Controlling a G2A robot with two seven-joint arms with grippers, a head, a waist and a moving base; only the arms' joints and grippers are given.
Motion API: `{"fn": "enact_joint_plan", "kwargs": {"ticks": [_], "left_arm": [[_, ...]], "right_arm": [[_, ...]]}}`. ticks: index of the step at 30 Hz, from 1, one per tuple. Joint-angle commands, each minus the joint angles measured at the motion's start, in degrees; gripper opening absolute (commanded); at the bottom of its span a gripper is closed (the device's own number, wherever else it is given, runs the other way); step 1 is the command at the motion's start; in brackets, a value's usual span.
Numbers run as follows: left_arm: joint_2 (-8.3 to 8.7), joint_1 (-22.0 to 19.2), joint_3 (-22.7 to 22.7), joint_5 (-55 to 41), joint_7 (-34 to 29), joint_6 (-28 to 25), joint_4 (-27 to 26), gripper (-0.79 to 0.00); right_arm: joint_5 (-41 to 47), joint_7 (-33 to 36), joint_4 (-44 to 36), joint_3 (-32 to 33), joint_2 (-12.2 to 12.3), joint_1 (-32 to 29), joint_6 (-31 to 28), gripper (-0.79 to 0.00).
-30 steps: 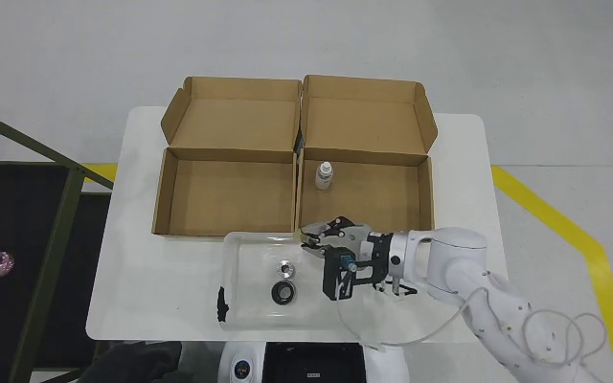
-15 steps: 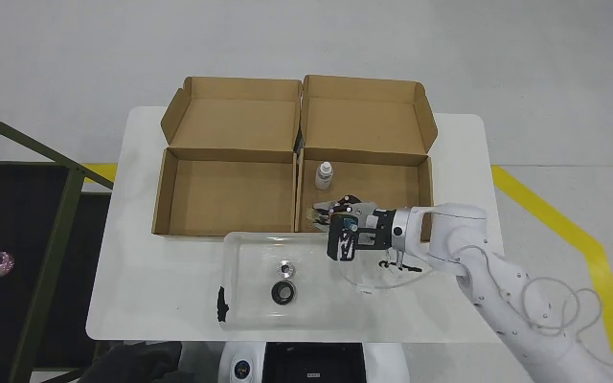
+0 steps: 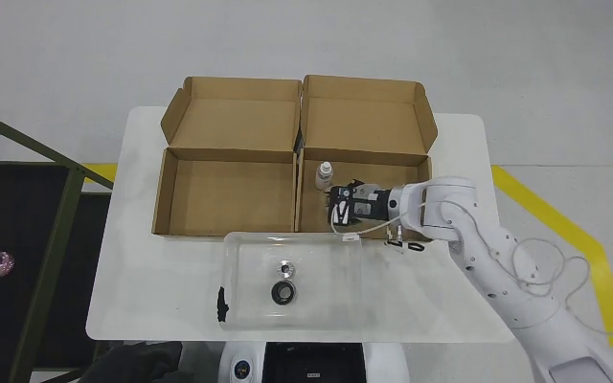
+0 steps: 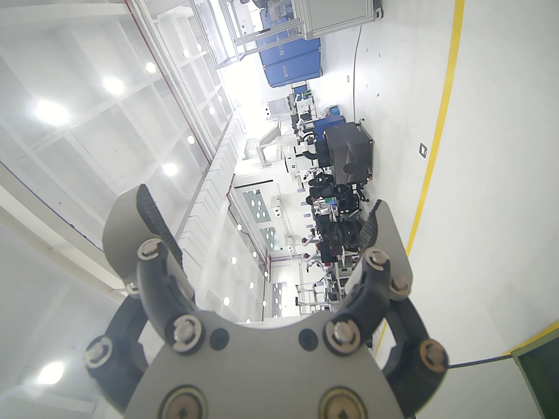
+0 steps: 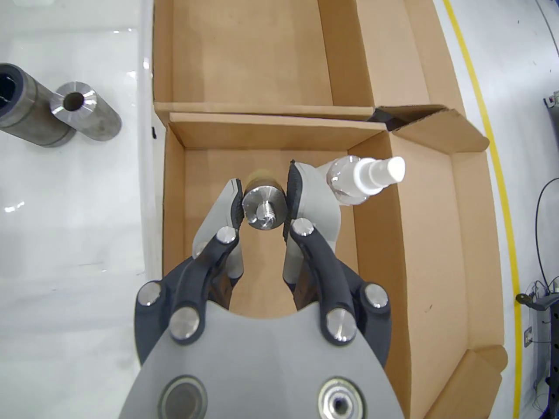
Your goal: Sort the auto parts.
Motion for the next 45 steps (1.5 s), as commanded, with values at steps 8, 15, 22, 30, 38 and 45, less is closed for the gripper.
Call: {"fn": "enact_joint_plan", "kwargs": {"ticks": [8, 15, 22, 30, 38, 45], "left_arm": [[0.0, 0.0, 0.0, 0.0, 0.0, 0.0, 0.0, 0.0], [0.0, 0.0, 0.0, 0.0, 0.0, 0.0, 0.0, 0.0], [0.0, 0.0, 0.0, 0.0, 0.0, 0.0, 0.0, 0.0], [0.0, 0.0, 0.0, 0.0, 0.0, 0.0, 0.0, 0.0], [0.0, 0.0, 0.0, 0.0, 0.0, 0.0, 0.0, 0.0], [0.0, 0.0, 0.0, 0.0, 0.0, 0.0, 0.0, 0.0]], "right_arm": [[0.35, 3.77, 6.98, -3.21, -1.3, 4.17, 0.59, -0.785], [-0.57, 5.1, 9.85, -5.24, -2.18, 6.11, 1.43, -0.785], [-1.78, 6.33, 12.7, -7.12, -3.07, 7.63, 2.56, -0.73], [-1.41, 5.47, 14.05, -7.72, -3.65, 7.99, 2.96, -0.474], [-0.39, 5.32, 10.45, -4.36, -2.83, 6.22, 3.19, -0.437], [1.21, 5.44, 3.87, 2.24, -0.91, 2.08, 2.52, -0.419]]}}
